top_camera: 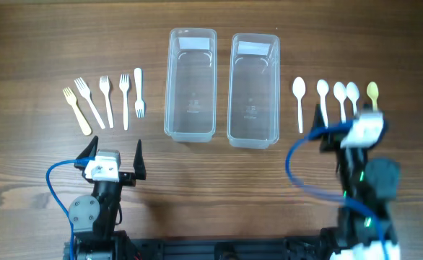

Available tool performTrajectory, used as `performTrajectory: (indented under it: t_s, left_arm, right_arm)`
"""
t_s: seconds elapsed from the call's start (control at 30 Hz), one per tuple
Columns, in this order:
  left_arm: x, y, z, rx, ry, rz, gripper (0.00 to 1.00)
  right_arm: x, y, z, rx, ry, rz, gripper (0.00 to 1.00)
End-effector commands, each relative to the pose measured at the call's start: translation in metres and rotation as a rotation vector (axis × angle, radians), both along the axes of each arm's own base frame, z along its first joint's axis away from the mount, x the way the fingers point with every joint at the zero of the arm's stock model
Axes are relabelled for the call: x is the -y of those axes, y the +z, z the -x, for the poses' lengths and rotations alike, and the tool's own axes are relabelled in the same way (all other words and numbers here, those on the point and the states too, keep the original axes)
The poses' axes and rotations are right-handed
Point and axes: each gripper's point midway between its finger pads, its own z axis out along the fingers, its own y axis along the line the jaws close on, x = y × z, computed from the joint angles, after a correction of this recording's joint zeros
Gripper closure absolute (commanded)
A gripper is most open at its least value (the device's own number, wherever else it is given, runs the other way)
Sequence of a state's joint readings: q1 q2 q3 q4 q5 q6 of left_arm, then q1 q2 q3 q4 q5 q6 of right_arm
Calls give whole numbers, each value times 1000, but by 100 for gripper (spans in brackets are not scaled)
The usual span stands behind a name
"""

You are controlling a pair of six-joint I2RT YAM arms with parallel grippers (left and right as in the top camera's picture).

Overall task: Pack container
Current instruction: 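Move the right gripper over the row of white spoons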

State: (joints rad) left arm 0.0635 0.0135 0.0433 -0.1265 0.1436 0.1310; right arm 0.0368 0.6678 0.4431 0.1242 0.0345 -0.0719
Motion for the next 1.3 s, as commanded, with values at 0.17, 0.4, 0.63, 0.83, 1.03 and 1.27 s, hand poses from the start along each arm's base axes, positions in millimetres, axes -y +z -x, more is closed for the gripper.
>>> performTrajectory:
  t_s: [0.17, 0.4, 0.63, 0.83, 1.03, 1.27]
  left_arm:
    - [1, -2, 0, 5, -2, -23, 0]
    - [1, -2, 0, 5, -2, -23, 0]
    - [1, -2, 0, 5, -2, -23, 0]
    - [1, -2, 0, 4, -2, -23, 0]
    - [1, -2, 0, 4, -2, -23, 0]
    - [1, -2, 0, 4, -3, -23, 0]
  right_arm:
    - [-10, 55, -111, -229, 36, 24, 0]
    - [-12, 11, -153, -488, 43, 26, 0]
    - [-4, -59, -148, -717, 66, -108, 0]
    - [31, -89, -135, -835, -29, -176, 0]
    - [35, -90, -133, -841, -15, -140, 0]
    - [35, -99, -124, -891, -7, -122, 0]
